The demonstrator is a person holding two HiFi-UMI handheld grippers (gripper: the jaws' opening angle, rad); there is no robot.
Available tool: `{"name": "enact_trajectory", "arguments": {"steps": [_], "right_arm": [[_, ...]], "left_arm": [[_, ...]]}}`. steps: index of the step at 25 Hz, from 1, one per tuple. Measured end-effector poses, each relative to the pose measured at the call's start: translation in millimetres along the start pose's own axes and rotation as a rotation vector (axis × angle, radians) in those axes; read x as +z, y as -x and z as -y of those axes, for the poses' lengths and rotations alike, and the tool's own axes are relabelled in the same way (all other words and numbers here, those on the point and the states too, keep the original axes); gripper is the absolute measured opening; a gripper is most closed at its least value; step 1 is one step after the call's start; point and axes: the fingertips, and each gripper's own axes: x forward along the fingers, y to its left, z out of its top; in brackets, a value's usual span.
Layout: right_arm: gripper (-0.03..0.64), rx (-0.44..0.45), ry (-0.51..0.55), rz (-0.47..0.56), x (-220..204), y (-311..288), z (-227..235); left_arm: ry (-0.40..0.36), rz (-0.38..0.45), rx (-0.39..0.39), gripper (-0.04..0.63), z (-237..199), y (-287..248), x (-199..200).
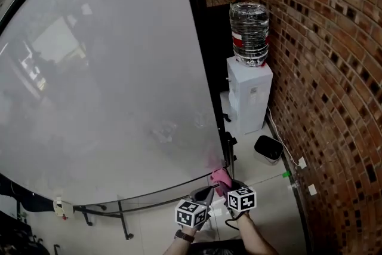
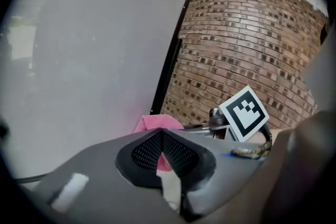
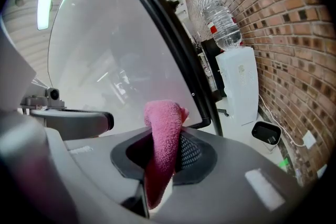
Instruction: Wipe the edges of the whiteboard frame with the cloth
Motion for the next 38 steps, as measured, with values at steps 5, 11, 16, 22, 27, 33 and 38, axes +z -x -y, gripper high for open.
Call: {"name": "enact_trajectory", "arguments": {"steps": [5, 11, 16, 22, 27, 33, 38], "right_arm": [[0.066, 0.054, -0.027, 0.035, 20, 30, 40], [0.066, 0.080, 0.006, 0.083, 40, 55, 44], [0.066, 0.039, 0.057, 0.166, 76, 65, 29], [0.066, -0.015, 0.151, 0.251, 112, 86, 0], [0.066, 0.005, 0.163, 0.310, 137, 105, -32], [0.066, 0.017, 0.199, 0.404, 172, 131, -63], [0.066, -0.006, 0.258, 0.439, 187, 144, -78]], "left_arm": [[0.165, 0.093, 0.010, 0.003, 34, -22, 9], [0.170, 0.064, 0.055, 0.003, 47, -24, 16], [0.116, 0.072, 0.130, 0.003, 37, -23, 43], [0.137, 0.139, 0.154, 0.002, 33, -13, 84], [0.109, 0.195, 0.048, 0.001, 59, 2, 104], [0.069, 0.232, -0.045, 0.131, 76, 21, 122], [0.043, 0.213, 0.004, 0.176, 75, 28, 135]]}}
